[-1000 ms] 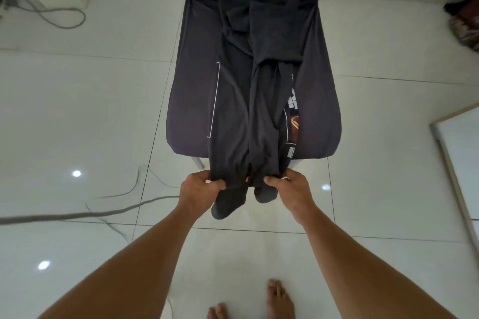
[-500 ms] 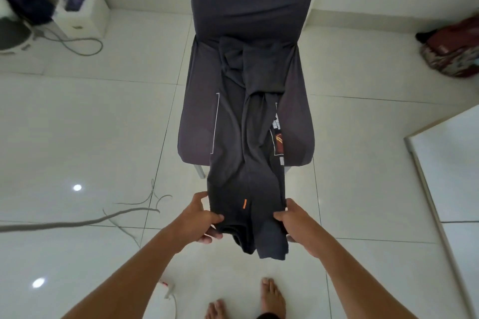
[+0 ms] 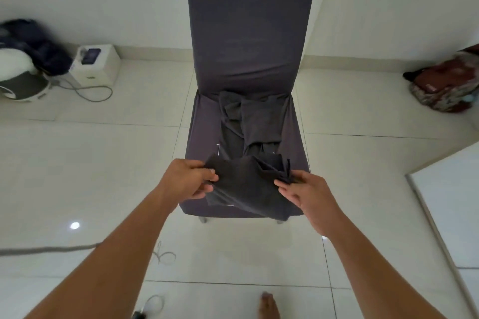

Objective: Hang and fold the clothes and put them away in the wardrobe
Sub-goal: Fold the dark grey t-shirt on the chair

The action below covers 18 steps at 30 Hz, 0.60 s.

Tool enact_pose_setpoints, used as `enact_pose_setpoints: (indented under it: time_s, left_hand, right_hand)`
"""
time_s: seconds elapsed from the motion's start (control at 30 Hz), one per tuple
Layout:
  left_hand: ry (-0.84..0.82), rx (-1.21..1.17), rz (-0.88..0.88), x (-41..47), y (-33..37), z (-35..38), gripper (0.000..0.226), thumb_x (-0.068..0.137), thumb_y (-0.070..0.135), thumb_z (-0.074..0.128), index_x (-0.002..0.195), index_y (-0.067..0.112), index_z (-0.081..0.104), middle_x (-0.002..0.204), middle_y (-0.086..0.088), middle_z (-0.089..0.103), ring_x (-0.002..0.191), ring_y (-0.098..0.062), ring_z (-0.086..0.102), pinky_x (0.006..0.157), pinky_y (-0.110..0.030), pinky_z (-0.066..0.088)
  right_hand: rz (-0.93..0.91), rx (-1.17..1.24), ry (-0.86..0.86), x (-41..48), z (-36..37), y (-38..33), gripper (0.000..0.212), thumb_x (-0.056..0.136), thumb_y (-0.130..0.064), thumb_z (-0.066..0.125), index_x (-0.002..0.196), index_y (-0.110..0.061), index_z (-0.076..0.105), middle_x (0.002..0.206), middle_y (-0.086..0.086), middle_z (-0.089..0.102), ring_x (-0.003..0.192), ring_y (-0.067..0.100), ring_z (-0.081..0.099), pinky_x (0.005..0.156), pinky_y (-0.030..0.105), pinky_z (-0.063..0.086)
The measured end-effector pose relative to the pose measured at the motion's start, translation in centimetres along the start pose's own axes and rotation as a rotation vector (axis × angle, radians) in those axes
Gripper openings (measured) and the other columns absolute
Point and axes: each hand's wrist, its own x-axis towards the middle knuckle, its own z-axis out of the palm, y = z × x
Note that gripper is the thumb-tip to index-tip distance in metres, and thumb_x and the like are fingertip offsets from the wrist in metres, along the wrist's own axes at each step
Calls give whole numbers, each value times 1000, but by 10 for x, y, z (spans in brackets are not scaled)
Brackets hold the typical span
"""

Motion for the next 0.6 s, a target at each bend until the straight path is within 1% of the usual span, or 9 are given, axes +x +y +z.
enact_pose_setpoints:
  time_s: [0.07,0.1,0.17,0.2,0.27,0.37,0.47,0.53,0.6]
  left_hand:
    - [101,157,115,19,11,6,11,91,23,70,88,18,79,66,6,71,65,-16,63,64,-28,49]
    - [133,178,152,32,17,10,11,91,25,69,87,22,79,72,6,72,73,-16,66,71,-29,50]
    - [150,45,155,56,27,16,13,94,20,64,94,20,77,89,3,76,90,-18,68,85,-32,51]
    - [134,-82,136,67,31,19,16,96,15,60,99,18,76,95,1,77,96,-19,69,90,-34,52]
    - [113,-286,94,98,41,23,20,97,10,55,102,16,74,97,0,78,99,-21,70,94,-39,53]
    - [95,-374,77,143,60,31,20,97,7,54,102,15,73,97,-4,78,100,-25,71,89,-39,55]
    - [49,-450,87,189,80,36,25,95,3,52,109,11,71,106,-11,76,105,-30,70,95,-44,55]
    - [-42,-529,85,217,90,39,34,96,2,47,124,9,66,117,-14,73,112,-32,67,98,-44,54]
    - [-117,-598,92,248,97,37,38,98,3,44,130,12,62,122,-11,71,114,-28,67,97,-42,55]
  right_hand:
    - [-81,-295,-23,20,2,-9,24,84,-3,76,98,-23,71,96,-3,77,93,16,73,87,31,57]
    - [-107,-328,-25,33,2,-12,26,83,-2,77,98,-23,70,95,-3,77,87,15,74,78,29,59]
    - [-134,-313,-7,57,3,-22,24,88,2,70,95,-21,70,91,0,76,73,14,73,62,25,58]
    - [-178,-321,10,70,3,-27,24,90,0,68,94,-23,72,88,-2,76,73,12,72,62,23,57]
    - [-248,-333,-1,100,5,-43,24,90,-3,70,93,-27,75,87,-10,77,82,6,71,74,20,55]
    - [-187,-175,-25,144,7,-62,19,90,-5,69,95,-22,76,90,-8,76,89,6,70,77,16,52]
    - [-140,-88,-45,193,12,-71,21,90,-12,67,100,-27,76,101,-6,77,104,20,69,98,40,53]
    - [-137,-55,-42,219,18,-75,23,87,-16,66,100,-31,76,104,-4,77,107,24,69,101,49,52]
    - [-94,30,-37,251,29,-82,23,88,-15,64,98,-30,77,105,2,77,107,27,70,99,50,54]
